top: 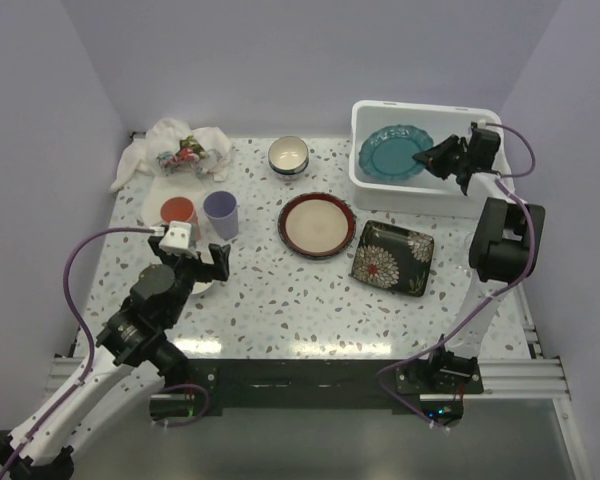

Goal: Place the mixed dishes into the plastic bin
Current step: Place the plate in the plastic bin.

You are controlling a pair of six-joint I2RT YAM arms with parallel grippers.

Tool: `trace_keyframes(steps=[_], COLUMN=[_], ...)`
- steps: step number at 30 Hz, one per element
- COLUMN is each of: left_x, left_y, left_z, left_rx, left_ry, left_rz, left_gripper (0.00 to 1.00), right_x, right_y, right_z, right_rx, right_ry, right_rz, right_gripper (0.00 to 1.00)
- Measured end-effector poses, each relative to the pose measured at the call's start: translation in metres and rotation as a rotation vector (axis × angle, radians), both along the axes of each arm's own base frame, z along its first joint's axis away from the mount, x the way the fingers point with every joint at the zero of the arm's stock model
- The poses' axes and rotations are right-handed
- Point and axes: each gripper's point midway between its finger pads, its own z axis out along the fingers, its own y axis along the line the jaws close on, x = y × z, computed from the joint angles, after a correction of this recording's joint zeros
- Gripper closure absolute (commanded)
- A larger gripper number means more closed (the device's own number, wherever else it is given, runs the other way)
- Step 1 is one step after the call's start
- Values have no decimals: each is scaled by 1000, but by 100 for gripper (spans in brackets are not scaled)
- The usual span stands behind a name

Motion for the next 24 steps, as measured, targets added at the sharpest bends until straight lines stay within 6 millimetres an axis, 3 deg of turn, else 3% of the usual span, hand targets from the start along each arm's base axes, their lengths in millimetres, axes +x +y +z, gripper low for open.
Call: trace_keyframes(steps=[11, 13, 17, 24], left_x=[2, 2, 3, 3], left_y=[0, -1, -1, -1], left_z=[-3, -4, -5, -5], left_rx=[14, 15, 17, 17], left_ry=[11, 12, 16, 18], left_rz=[0, -2, -3, -3], left_gripper=[2, 2, 2, 2], right_x=[19, 22, 29, 26], right_y=[1, 2, 4, 5], right_z=[-54, -51, -50, -69], right_rx=[33, 37, 46, 58], right_ry=[56, 47, 18, 61], right_rz=[30, 38, 59, 71], right_gripper=[98, 97, 89, 73])
